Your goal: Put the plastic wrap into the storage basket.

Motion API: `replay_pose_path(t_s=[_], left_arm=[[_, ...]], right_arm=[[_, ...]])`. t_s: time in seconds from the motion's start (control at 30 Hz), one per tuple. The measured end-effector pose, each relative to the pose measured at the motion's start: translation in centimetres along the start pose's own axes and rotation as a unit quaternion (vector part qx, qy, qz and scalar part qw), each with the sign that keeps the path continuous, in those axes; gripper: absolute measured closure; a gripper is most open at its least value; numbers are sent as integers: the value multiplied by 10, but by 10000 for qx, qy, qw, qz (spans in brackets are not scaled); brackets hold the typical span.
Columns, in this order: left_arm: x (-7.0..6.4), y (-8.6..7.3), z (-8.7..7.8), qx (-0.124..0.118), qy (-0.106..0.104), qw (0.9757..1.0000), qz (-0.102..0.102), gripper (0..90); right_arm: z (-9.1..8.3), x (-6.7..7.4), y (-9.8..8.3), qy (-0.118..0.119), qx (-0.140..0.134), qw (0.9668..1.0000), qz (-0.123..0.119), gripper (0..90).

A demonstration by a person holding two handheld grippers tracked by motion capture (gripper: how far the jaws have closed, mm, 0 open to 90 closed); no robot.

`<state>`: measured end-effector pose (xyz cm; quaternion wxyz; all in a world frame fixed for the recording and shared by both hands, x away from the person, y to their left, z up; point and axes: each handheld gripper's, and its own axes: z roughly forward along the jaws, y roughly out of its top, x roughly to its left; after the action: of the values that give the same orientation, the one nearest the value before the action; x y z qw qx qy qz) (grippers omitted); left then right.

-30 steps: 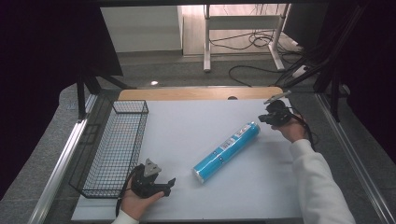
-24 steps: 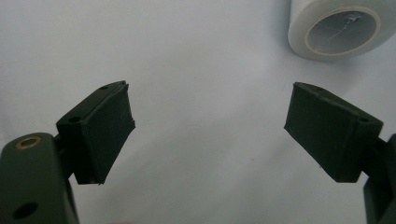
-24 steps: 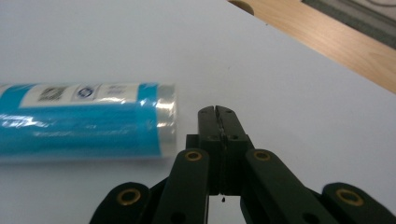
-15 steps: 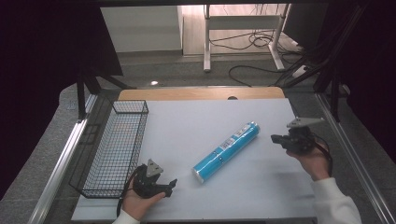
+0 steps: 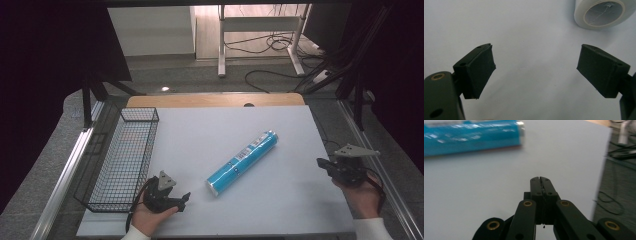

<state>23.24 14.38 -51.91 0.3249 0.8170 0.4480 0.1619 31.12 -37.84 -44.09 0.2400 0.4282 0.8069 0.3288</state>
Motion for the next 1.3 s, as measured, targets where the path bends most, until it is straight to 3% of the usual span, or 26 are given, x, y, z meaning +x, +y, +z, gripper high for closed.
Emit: replay_pose_path(t_s=[0.13, 0.37, 0.5, 0.57, 0.7, 0.8, 1.0, 1.23, 1.3], left_arm=[[1, 0, 1, 22, 4, 10000, -15, 141], [-1, 1, 0, 5, -9, 10000, 5, 139], [-1, 0, -1, 8, -8, 10000, 6, 130], [-1, 0, 0, 6, -19, 10000, 4, 126], [0, 1, 0, 17, -35, 10000, 8, 118], [-1, 1, 0, 27, -23, 10000, 5, 111], [-1, 1, -1, 32, -35, 10000, -2, 96], [-6, 6, -6, 2, -124, 9999, -8, 79], [-10, 12, -11, 23, -238, 9997, 0, 75]], right_arm=[[-10, 2, -7, 147, 40, 9998, 105, 899], [-19, 41, -15, 914, 67, 9957, 155, 898], [-18, 64, -18, 1102, 137, 9938, 103, 884], [-15, 74, -19, 1187, 162, 9928, 54, 801], [-3, 92, -20, 1039, 198, 9943, -165, 482], [9, 98, -20, 1059, 241, 9938, -232, 365], [21, 100, -22, 1118, 230, 9930, -286, 270], [23, 100, -24, 1123, 150, 9932, -281, 257], [22, 99, -24, 1116, 125, 9934, -244, 253]])
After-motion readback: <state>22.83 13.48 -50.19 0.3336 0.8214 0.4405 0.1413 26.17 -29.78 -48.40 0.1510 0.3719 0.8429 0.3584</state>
